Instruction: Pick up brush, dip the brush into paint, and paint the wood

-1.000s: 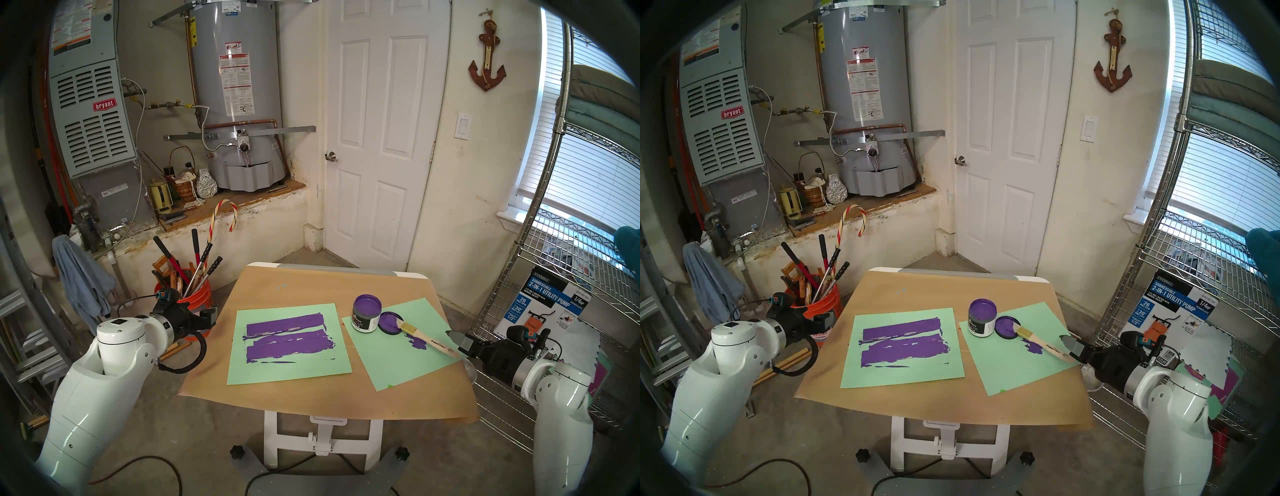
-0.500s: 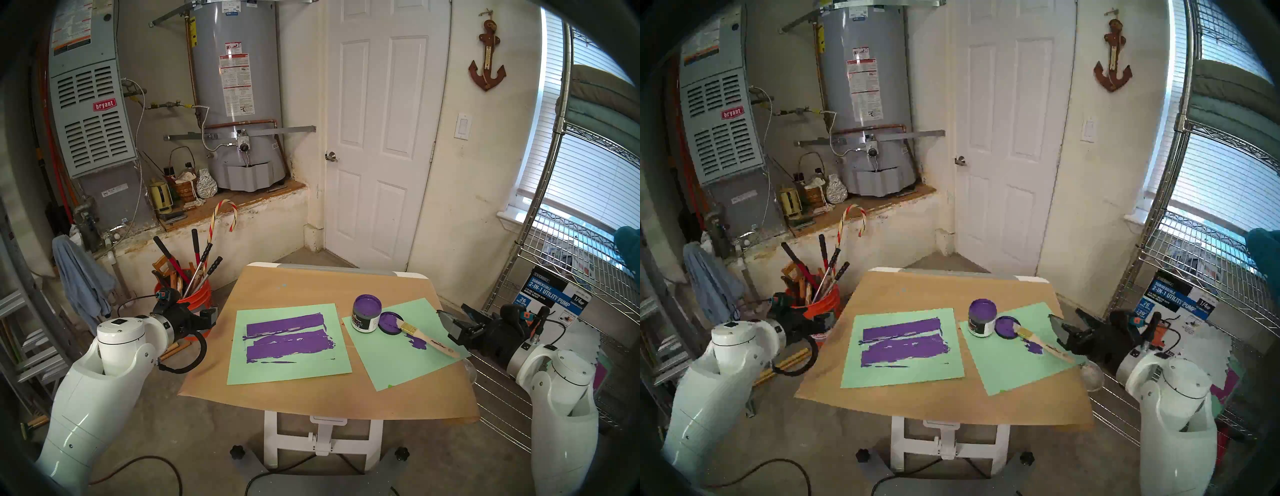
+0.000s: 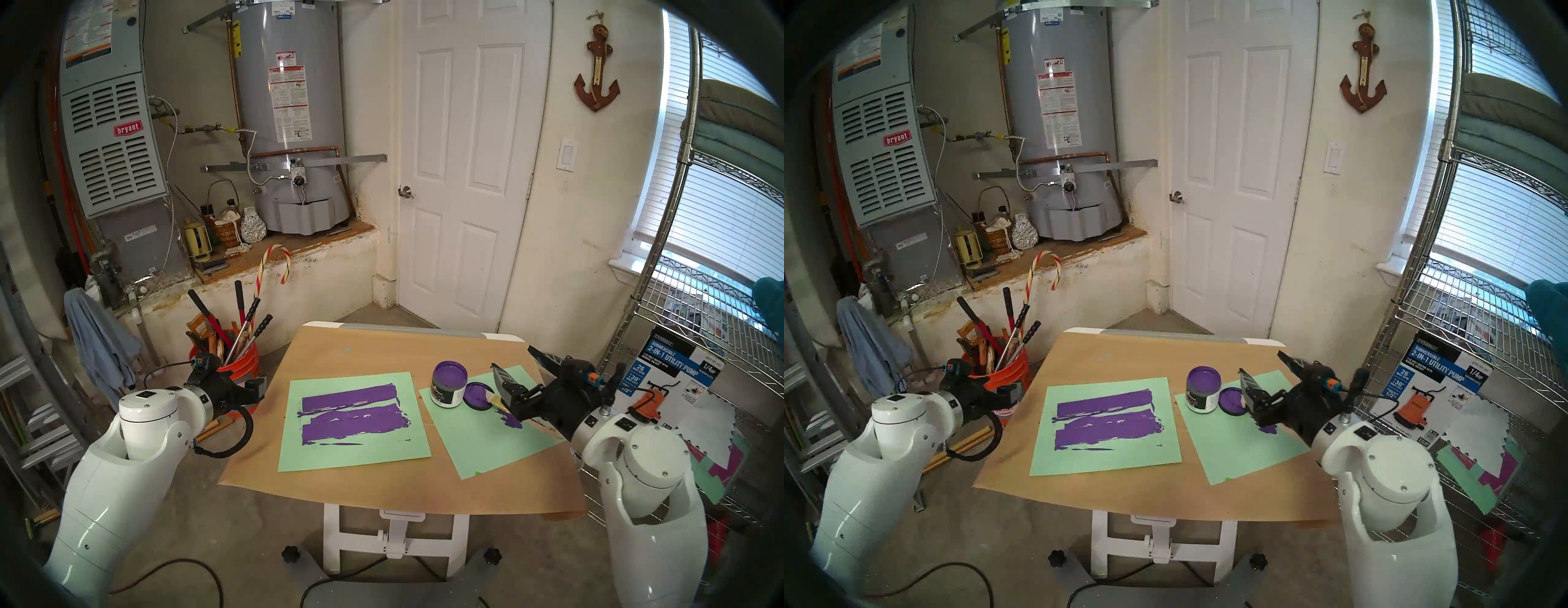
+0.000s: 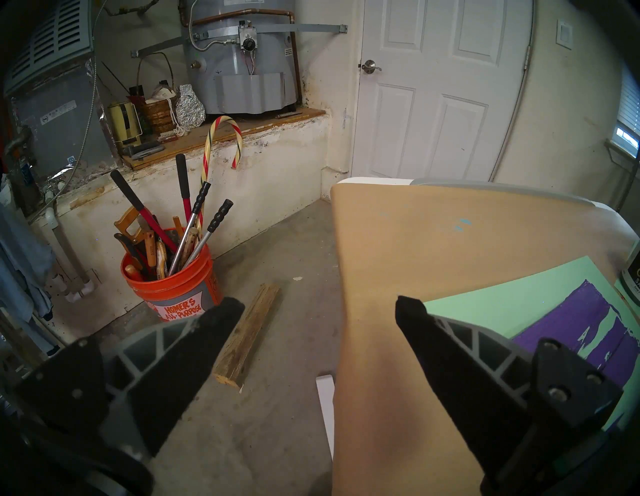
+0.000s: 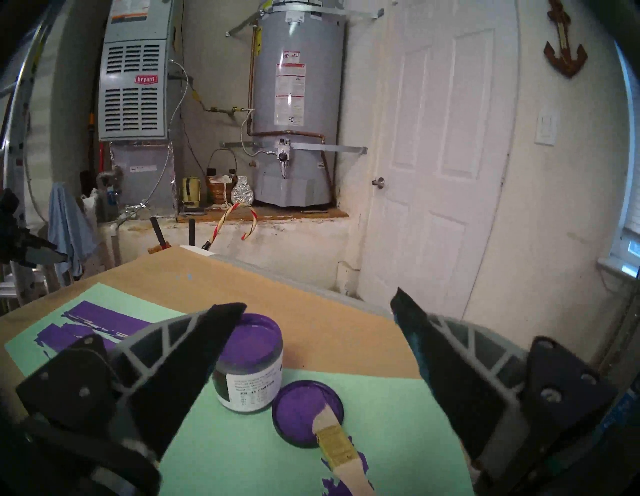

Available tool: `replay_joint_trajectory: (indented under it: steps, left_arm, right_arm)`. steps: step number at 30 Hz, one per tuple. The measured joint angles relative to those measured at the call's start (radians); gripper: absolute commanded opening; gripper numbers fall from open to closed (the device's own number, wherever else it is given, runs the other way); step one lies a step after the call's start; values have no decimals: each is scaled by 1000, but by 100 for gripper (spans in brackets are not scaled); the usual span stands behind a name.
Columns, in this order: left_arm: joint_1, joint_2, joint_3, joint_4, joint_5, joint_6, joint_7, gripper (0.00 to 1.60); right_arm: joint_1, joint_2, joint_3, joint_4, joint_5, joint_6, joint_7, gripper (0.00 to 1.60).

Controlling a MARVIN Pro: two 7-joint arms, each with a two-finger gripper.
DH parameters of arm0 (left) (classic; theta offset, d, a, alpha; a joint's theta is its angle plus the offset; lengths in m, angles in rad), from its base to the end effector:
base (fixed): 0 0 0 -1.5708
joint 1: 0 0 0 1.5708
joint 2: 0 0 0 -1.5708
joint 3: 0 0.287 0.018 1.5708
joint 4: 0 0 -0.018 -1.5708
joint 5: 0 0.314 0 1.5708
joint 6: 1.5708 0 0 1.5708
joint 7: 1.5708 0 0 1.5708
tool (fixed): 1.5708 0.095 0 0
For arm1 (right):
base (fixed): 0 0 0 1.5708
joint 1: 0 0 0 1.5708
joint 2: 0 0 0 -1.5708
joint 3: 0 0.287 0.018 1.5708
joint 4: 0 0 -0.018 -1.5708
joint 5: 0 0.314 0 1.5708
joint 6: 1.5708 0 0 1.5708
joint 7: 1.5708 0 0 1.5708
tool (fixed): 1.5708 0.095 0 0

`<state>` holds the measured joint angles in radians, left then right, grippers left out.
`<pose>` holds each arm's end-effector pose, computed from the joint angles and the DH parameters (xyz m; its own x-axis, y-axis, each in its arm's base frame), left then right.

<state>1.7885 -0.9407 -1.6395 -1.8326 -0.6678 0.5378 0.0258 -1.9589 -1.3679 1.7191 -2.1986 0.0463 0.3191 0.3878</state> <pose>0.3643 0.1419 -0.2793 0.4835 -0.0155 0.8752 -0.0777 -0.9967 0.0253 0.3080 -0.0348 -0.2164 0.0691 0.1931 0.9787 0.3305 -0.9301 0.1602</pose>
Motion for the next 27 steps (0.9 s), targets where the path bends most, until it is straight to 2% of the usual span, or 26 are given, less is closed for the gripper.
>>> replay_joint_trajectory:
  steps: [4, 7, 16, 27]
  left_arm:
    - [0, 0, 0, 0, 0, 0, 0, 160]
    - [0, 0, 0, 0, 0, 0, 0, 160]
    - [0, 0, -1, -1, -1, 0, 0, 160]
    - [0, 0, -1, -1, -1, 0, 0, 160]
  right_arm:
    - [32, -33, -89, 14, -102, -10, -98, 160]
    - [51, -52, -129, 29, -150, -13, -154, 160]
    - [68, -77, -158, 48, -196, -20, -216, 160]
    - [72, -86, -163, 51, -210, -23, -232, 160]
